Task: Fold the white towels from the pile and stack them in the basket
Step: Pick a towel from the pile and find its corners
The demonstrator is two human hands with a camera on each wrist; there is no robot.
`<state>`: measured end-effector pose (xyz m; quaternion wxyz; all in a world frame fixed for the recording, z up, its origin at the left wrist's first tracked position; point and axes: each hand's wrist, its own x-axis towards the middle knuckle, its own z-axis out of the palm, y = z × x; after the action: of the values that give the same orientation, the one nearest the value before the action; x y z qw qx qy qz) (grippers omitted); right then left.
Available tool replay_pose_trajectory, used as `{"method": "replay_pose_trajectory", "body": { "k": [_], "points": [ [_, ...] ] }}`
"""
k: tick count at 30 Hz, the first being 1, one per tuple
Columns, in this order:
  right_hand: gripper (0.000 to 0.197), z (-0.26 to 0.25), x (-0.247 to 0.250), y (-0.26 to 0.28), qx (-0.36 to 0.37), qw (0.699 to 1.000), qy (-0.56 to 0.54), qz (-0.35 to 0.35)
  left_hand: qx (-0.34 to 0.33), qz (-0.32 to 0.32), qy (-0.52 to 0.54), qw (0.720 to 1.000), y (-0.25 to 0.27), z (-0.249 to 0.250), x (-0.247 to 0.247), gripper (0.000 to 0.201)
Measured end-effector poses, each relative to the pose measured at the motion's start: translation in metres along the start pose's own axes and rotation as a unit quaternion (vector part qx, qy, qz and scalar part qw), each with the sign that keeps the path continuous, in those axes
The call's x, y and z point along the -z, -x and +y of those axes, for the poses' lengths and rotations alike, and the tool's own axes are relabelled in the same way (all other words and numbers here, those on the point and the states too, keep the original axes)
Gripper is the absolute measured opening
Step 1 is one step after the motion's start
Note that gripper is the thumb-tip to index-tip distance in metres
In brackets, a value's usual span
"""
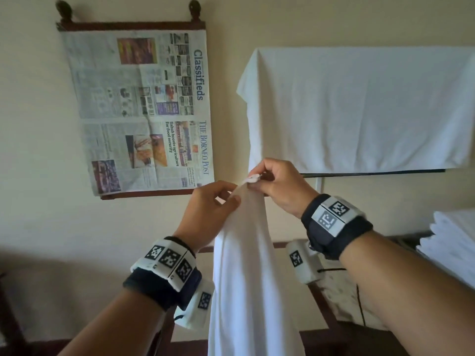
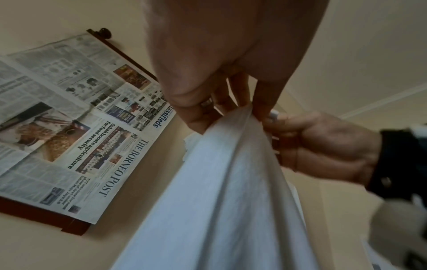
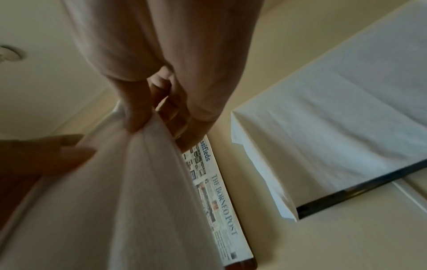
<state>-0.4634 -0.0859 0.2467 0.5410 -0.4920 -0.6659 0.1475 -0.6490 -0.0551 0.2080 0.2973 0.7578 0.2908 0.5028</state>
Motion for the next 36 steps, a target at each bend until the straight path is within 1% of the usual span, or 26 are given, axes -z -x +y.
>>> {"method": "replay_pose_trajectory", "body": {
  "k": [3,4,6,8,10,12,15,16,17,18,19,20,21,22,23,24,25,26,27,29,30,31,32,34,35,36],
  "points": [
    [0.013,-0.019,0.006,-0.007,0.030,0.997,0.023,0.061,-0.004,0.027,-0.044,0.999,0.009,-0.014,-0.007,0.008],
    [0.016,-0.024,0.008,-0.009,0.035,0.996,0.024,0.083,0.004,0.032,-0.059,0.998,0.014,-0.024,-0.010,0.010],
    [0.018,-0.032,0.014,-0.015,0.039,0.991,0.026,0.129,0.045,0.039,-0.084,0.995,0.026,-0.047,-0.016,0.019],
    [0.014,-0.036,0.020,-0.020,0.047,0.983,0.035,0.176,0.097,0.025,-0.101,0.990,0.044,-0.072,-0.022,0.020],
    [0.019,-0.036,0.026,-0.023,0.056,0.973,0.042,0.218,0.127,0.001,-0.105,0.986,0.061,-0.091,-0.027,0.019],
    [0.026,-0.030,0.030,-0.024,0.042,0.969,0.046,0.241,0.154,-0.014,-0.091,0.984,0.070,-0.104,-0.029,0.025],
    [0.027,-0.015,0.036,-0.019,0.012,0.966,0.056,0.252,0.189,-0.019,-0.023,0.981,0.066,-0.110,-0.022,0.017],
    [0.026,-0.013,0.038,-0.016,0.008,0.966,0.060,0.249,0.193,-0.013,-0.006,0.981,0.062,-0.109,-0.019,0.028],
    [0.026,-0.014,0.040,-0.013,0.006,0.970,0.066,0.236,0.198,-0.005,0.005,0.980,0.057,-0.107,-0.016,0.040],
    [0.025,-0.016,0.040,-0.010,0.003,0.976,0.075,0.206,0.199,0.004,0.013,0.980,0.052,-0.103,-0.014,0.045],
    [0.024,-0.019,0.040,-0.006,-0.004,0.984,0.082,0.156,0.196,0.014,0.015,0.980,0.045,-0.097,-0.013,0.041],
    [0.023,-0.021,0.038,-0.003,-0.022,0.992,0.088,0.084,0.191,0.018,0.014,0.981,0.037,-0.088,-0.012,0.032],
    [0.023,-0.023,0.034,0.001,-0.049,0.995,0.086,-0.006,0.186,0.023,0.012,0.982,0.029,-0.080,-0.012,0.024],
    [0.024,-0.022,0.027,0.007,-0.083,0.987,0.091,-0.101,0.180,0.028,0.009,0.983,0.020,-0.072,-0.012,0.018],
    [0.025,-0.019,0.017,0.013,-0.109,0.970,0.116,-0.186,0.172,0.028,0.008,0.985,0.013,-0.063,-0.013,0.015],
    [0.023,-0.013,0.006,0.020,-0.120,0.949,0.157,-0.248,0.161,0.026,0.006,0.987,0.008,-0.053,-0.014,0.014],
    [0.020,-0.007,-0.006,0.029,-0.121,0.931,0.192,-0.285,0.149,0.023,0.007,0.989,0.005,-0.044,-0.016,0.013],
    [0.016,-0.001,-0.017,0.037,-0.118,0.921,0.220,-0.298,0.138,0.017,0.012,0.990,0.003,-0.034,-0.018,0.012],
    [0.013,0.003,-0.026,0.044,-0.111,0.919,0.241,-0.291,0.128,0.010,0.024,0.991,0.004,-0.027,-0.020,0.011],
    [0.012,0.012,-0.035,0.047,-0.084,0.935,0.249,-0.240,0.120,0.000,0.062,0.991,0.010,-0.016,-0.019,0.007],
    [0.013,0.016,-0.034,0.045,-0.072,0.946,0.238,-0.210,0.124,-0.004,0.092,0.988,0.016,-0.015,-0.017,0.015],
    [0.016,0.018,-0.031,0.042,-0.069,0.956,0.221,-0.181,0.135,-0.017,0.131,0.982,0.022,-0.019,-0.013,0.027],
    [0.021,0.020,-0.028,0.038,-0.073,0.963,0.206,-0.154,0.153,-0.029,0.166,0.974,0.031,-0.025,-0.009,0.035],
    [0.027,0.021,-0.022,0.031,-0.069,0.972,0.193,-0.113,0.176,-0.045,0.200,0.963,0.052,-0.042,-0.001,0.032],
    [0.026,0.018,-0.020,0.028,-0.061,0.975,0.191,-0.095,0.182,-0.044,0.197,0.962,0.063,-0.054,-0.001,0.032],
    [0.023,0.015,-0.019,0.024,-0.053,0.978,0.188,-0.076,0.186,-0.035,0.185,0.964,0.076,-0.067,-0.003,0.036]
  ]
}}
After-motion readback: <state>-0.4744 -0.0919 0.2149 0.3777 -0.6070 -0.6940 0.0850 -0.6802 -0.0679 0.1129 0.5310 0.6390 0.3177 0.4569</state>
